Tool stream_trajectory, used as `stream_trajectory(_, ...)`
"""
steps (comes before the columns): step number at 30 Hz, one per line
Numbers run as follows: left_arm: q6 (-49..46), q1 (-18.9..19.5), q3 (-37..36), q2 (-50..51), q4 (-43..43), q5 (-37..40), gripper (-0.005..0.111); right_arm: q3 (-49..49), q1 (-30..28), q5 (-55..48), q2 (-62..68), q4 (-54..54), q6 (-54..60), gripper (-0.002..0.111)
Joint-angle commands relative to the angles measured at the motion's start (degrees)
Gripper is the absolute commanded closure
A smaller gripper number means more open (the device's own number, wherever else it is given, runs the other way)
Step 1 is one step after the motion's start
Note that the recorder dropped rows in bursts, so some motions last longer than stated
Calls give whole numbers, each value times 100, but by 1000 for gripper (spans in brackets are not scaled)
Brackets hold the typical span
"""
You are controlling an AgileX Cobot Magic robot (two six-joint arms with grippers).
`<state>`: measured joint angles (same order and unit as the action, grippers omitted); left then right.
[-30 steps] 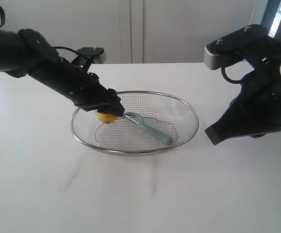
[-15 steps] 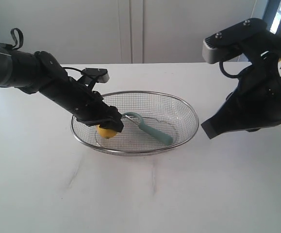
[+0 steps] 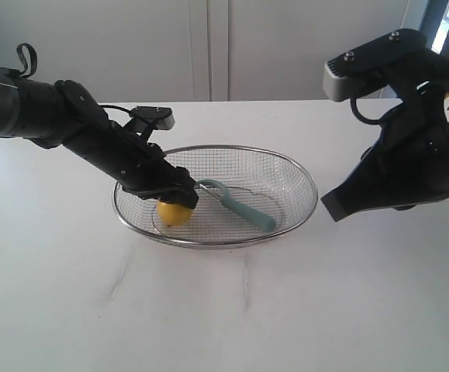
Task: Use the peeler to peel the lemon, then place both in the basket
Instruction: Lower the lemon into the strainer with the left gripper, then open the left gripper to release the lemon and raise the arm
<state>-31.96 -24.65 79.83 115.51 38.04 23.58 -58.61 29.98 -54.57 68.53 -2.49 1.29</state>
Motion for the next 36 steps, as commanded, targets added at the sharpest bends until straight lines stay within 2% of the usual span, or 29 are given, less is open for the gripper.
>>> stream_trajectory(1,27,-9,22,-23,88,80,37,-9,-29,70,-38,0,-1,108)
stream_trajectory(10,27,-9,124,-324,-7,34,37,-9,-29,70,-38,0,-1,108)
stream_trajectory(20,286,-9,189,-1145,-625,69,38,-9,-29,70,-38,0,-1,108)
stream_trajectory(24,546,-9,189,-1557,-992,385,54,-9,-29,70,-38,0,-1,108)
stream_trajectory(29,1037,-9,189,-2158,-1829,1088,89,-9,-29,70,-38,0,-1,108)
stream_trajectory(31,1330,-9,189,-2422,-2274,1394,106,-9,-29,70,-38,0,-1,108)
stream_trajectory(36,1704,-9,150,-3090,-2704,2009,107,-9,-29,80,-38,0,-1,108)
